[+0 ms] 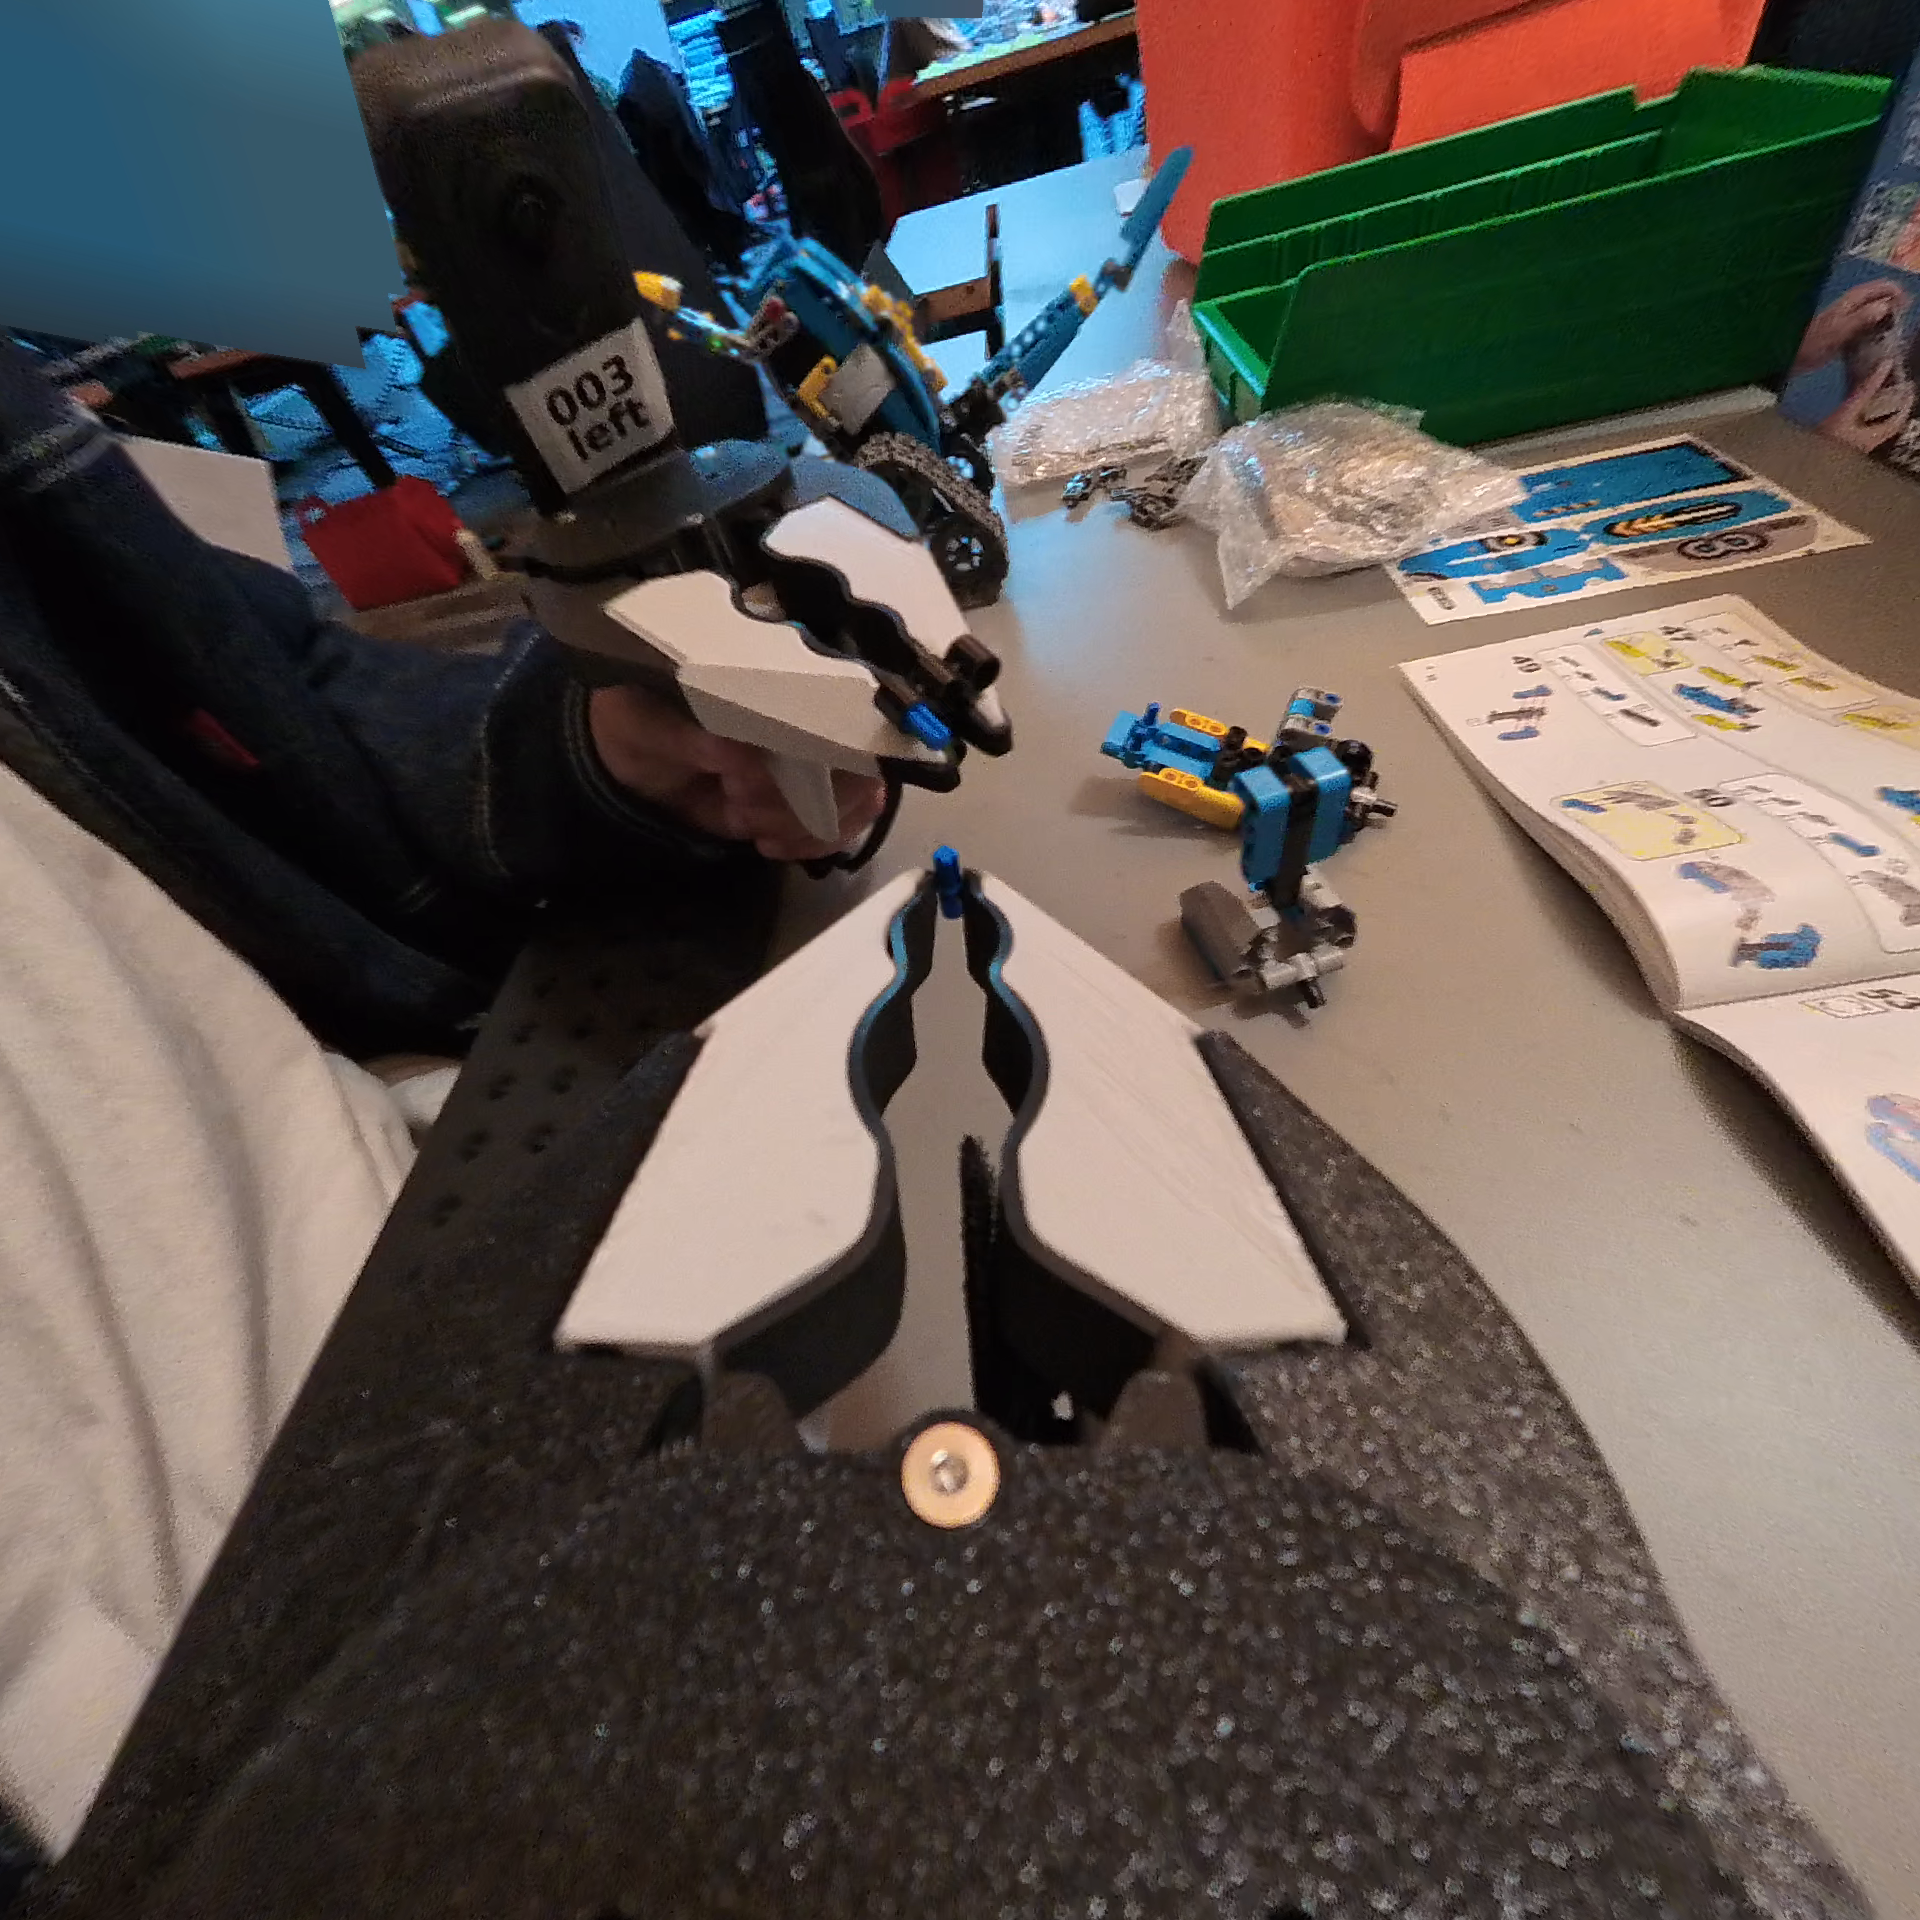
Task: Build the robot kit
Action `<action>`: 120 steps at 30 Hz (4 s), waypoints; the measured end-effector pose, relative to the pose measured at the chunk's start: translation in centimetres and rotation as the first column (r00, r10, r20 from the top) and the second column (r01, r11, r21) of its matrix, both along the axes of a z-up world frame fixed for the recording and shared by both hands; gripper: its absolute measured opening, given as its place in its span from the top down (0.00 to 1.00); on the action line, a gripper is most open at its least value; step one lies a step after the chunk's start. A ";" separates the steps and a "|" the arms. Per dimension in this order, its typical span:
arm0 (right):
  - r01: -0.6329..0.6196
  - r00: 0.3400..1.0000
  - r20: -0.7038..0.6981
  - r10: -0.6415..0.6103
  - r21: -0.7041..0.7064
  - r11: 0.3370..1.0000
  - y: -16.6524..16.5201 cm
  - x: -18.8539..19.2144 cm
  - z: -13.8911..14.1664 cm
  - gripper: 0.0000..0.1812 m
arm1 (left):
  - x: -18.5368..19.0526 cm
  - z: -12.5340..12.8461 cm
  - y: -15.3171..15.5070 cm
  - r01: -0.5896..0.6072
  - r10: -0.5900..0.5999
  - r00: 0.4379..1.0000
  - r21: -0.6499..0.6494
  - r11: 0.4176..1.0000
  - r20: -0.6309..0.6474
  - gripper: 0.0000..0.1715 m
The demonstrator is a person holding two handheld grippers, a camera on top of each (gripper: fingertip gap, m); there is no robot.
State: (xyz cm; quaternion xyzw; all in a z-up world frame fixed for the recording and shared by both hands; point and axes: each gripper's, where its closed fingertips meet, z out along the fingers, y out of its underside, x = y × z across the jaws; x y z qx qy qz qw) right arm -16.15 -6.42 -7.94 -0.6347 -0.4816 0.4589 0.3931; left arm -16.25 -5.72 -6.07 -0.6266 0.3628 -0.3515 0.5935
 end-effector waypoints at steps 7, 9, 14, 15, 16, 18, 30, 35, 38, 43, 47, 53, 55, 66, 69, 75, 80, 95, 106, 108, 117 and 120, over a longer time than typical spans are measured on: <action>0.000 1.000 0.009 0.000 0.026 1.000 -0.2 -0.2 0.1 0.98 | 0.8 -0.6 -0.6 0.032 -0.032 0.998 0.014 0.999 -0.048 0.96; -0.001 1.000 0.000 0.001 0.017 1.000 -0.2 -0.2 0.0 0.98 | 0.8 -0.7 -0.5 0.028 -0.027 0.998 0.022 0.999 -0.059 0.96; -0.002 0.999 0.041 0.000 0.039 0.999 -0.4 -0.3 -0.6 0.98 | 1.3 -1.4 -0.7 0.027 -0.021 0.993 0.053 0.998 -0.117 0.96; 0.000 0.999 0.050 -0.002 0.047 0.999 -0.4 -0.3 -0.7 0.98 | 1.3 -1.5 -0.7 0.036 -0.032 0.993 0.032 0.999 -0.111 0.96; 0.005 0.999 0.051 -0.008 0.057 0.998 -0.4 -0.3 -0.8 0.98 | 1.3 -1.5 -0.7 0.045 -0.043 0.994 0.014 0.999 -0.102 0.96; 0.011 0.999 0.050 -0.015 0.072 0.997 -0.4 -0.3 -0.7 0.98 | 1.4 -1.6 -0.7 0.063 -0.065 0.995 -0.023 0.998 -0.079 0.96; 0.063 0.976 -0.217 -0.027 0.160 0.985 -0.4 0.9 4.4 0.98 | 0.0 1.7 -1.6 0.434 -0.266 0.856 -0.335 0.837 0.444 0.96; 0.047 0.992 -0.129 0.000 0.368 0.929 -1.6 0.1 4.6 0.98 | 0.4 2.6 -3.5 0.670 -0.363 0.697 -0.382 0.636 0.618 0.96; 0.050 0.996 -0.087 -0.014 0.427 0.903 -1.9 -0.2 4.3 0.98 | 0.3 3.1 -4.4 0.729 -0.401 0.645 -0.367 0.578 0.650 0.96; 0.044 0.996 -0.093 -0.002 0.451 0.892 -2.3 -0.2 4.5 0.98 | 0.7 2.5 -4.5 0.749 -0.396 0.637 -0.409 0.521 0.661 0.97; 0.043 0.998 -0.057 -0.019 0.471 0.881 -2.1 -0.2 4.1 0.98 | 0.7 2.3 -4.1 0.746 -0.380 0.641 -0.426 0.512 0.667 0.97; 0.034 0.998 -0.068 -0.009 0.387 0.921 -2.0 -0.1 3.8 0.98 | 0.6 2.7 -4.5 0.734 -0.403 0.649 -0.392 0.555 0.645 0.96; 0.010 0.994 -0.110 0.025 0.302 0.953 -2.3 -0.1 4.0 0.98 | 0.6 2.8 -4.7 0.724 -0.420 0.659 -0.375 0.579 0.624 0.97; -0.058 0.981 -0.183 0.063 0.028 0.998 -2.4 0.0 4.0 0.98 | 1.3 1.9 -4.5 0.551 -0.428 0.812 -0.279 0.786 0.397 0.97; -0.147 0.965 -0.233 0.118 -0.110 0.983 -2.8 0.3 3.8 0.99 | 1.7 1.3 -4.8 0.469 -0.418 0.871 -0.183 0.864 0.260 0.97; -0.197 0.947 -0.289 0.139 -0.182 0.963 -3.1 0.5 3.9 0.98 | 2.0 1.3 -4.9 0.400 -0.384 0.908 -0.071 0.914 0.168 0.96; -0.258 0.915 -0.381 0.131 -0.304 0.917 -3.2 0.3 4.5 0.98 | 1.8 2.0 -5.0 0.403 -0.387 0.901 -0.047 0.914 0.199 0.97; -0.121 0.907 -0.417 0.059 -0.124 0.985 -3.2 -0.7 6.0 0.98 | 0.9 4.0 -5.2 0.490 -0.419 0.819 -0.099 0.866 0.391 0.97; -0.137 0.982 -0.135 0.135 -0.011 0.990 -3.5 0.2 2.9 0.99 | 2.1 0.6 -5.5 0.472 -0.438 0.878 -0.194 0.860 0.194 0.97; -0.147 0.983 -0.118 0.144 -0.022 0.989 -3.5 0.4 2.6 0.99 | 2.3 0.2 -5.5 0.465 -0.439 0.883 -0.190 0.865 0.164 0.97; 0.012 0.969 -0.236 -0.073 -0.250 0.968 1.0 1.6 3.0 0.91 | 1.5 -2.2 -0.4 0.051 -0.042 0.985 0.052 0.997 -0.166 0.96; 0.115 0.966 -0.193 -0.173 -0.281 0.953 2.1 0.9 2.0 0.86 | 0.4 -3.3 1.9 -0.146 0.241 0.900 0.271 0.952 -0.363 0.96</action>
